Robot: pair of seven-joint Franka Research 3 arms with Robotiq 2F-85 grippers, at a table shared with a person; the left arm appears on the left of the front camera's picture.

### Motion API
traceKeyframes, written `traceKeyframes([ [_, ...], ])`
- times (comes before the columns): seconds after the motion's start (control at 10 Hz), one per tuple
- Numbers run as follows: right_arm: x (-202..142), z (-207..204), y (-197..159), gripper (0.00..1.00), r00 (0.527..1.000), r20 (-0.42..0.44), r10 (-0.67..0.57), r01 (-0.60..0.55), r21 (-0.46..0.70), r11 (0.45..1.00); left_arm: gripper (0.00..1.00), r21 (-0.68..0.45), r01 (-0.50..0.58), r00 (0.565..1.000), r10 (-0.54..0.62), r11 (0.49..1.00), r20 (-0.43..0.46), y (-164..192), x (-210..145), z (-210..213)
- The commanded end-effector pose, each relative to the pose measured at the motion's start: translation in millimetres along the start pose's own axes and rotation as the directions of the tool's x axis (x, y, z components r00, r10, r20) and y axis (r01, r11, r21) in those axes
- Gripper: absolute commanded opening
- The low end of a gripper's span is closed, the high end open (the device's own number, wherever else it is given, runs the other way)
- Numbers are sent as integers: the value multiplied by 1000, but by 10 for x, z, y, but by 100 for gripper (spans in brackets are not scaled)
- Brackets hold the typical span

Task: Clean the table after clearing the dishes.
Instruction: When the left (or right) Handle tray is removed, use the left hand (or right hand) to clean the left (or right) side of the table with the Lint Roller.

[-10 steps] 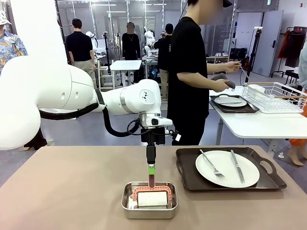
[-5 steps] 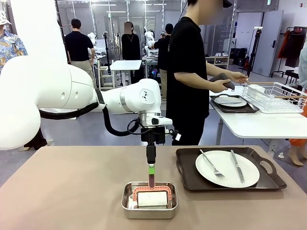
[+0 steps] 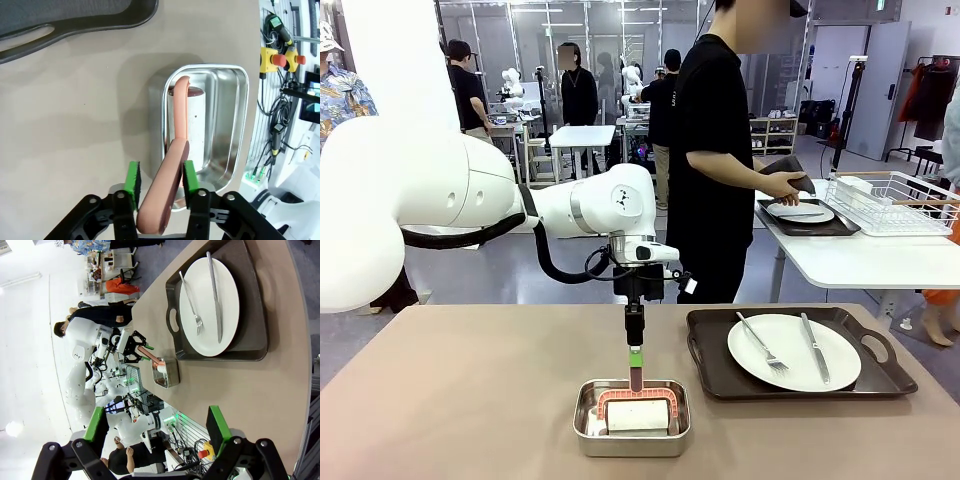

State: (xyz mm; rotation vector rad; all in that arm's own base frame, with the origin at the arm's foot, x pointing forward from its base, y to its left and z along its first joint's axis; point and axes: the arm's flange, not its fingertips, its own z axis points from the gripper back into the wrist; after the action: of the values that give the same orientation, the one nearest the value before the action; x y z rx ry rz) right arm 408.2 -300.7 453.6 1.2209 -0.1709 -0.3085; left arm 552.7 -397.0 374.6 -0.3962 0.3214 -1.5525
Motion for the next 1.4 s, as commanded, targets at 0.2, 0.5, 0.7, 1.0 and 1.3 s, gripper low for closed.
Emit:
traceKeyframes([
  [0.2,-22,2,33,100,1000,1,5,-5,2,1000,9,-9,-4,1000,4,1000,-16,-1,-45,49],
  [0.5,-22,2,33,100,1000,1,5,-5,2,1000,0,-12,6,1000,-6,1000,-15,-8,-62,67],
  [0.7,-22,2,33,100,1000,1,5,-5,2,1000,4,-18,7,1000,-7,1000,-9,-5,-81,76],
  [1.0,-22,2,33,100,1000,1,5,-5,2,1000,0,-36,-10,1000,11,999,10,17,-40,47],
  [1.3,-22,2,33,100,1000,1,5,-5,2,1000,0,-32,-5,1000,5,999,6,3,-17,30],
])
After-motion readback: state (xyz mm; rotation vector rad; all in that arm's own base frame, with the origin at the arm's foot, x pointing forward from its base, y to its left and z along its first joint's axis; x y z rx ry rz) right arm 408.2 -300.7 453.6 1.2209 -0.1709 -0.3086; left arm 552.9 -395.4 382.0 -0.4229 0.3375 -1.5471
